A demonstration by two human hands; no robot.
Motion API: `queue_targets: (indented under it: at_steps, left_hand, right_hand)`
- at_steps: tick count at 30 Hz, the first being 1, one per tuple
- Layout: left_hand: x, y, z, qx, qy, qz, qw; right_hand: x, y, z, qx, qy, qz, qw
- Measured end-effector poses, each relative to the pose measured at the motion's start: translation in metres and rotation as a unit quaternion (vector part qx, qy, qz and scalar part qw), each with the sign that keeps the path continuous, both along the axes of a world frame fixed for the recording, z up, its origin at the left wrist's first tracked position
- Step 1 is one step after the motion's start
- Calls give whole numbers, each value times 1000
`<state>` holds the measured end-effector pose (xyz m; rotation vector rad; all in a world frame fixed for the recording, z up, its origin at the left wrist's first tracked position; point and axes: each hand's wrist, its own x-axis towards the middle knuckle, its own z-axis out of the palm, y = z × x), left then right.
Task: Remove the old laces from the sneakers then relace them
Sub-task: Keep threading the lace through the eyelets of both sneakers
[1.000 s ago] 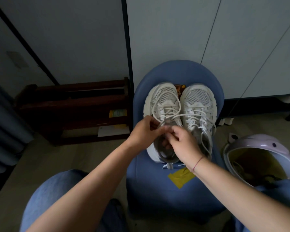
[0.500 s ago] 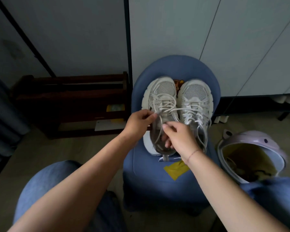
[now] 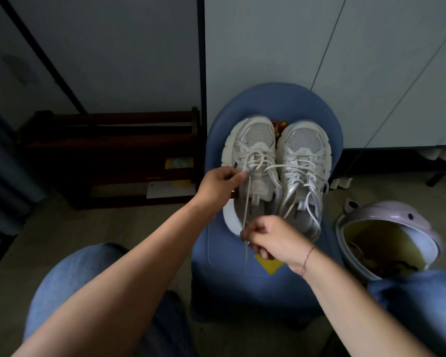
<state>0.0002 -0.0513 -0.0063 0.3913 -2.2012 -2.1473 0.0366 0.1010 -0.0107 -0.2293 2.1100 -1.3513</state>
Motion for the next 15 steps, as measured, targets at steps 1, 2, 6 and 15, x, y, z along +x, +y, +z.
queue_targets:
  at_steps: [1, 2, 6, 15]
  left_hand:
    - [0, 0, 1, 0, 0, 1, 1000]
    - [0, 1, 1, 0, 0, 1, 1000]
    - [1, 1, 2, 1, 0, 2, 1000]
    - [2, 1, 0, 26, -2, 5, 1000]
  right_hand:
    - [-5, 1, 2, -4, 14, -22, 1000]
    - [-12, 0, 3, -14, 35, -54, 998]
    - [-35, -15, 10, -78, 78, -152, 982]
    - [-25, -25, -2, -57, 87, -131, 986]
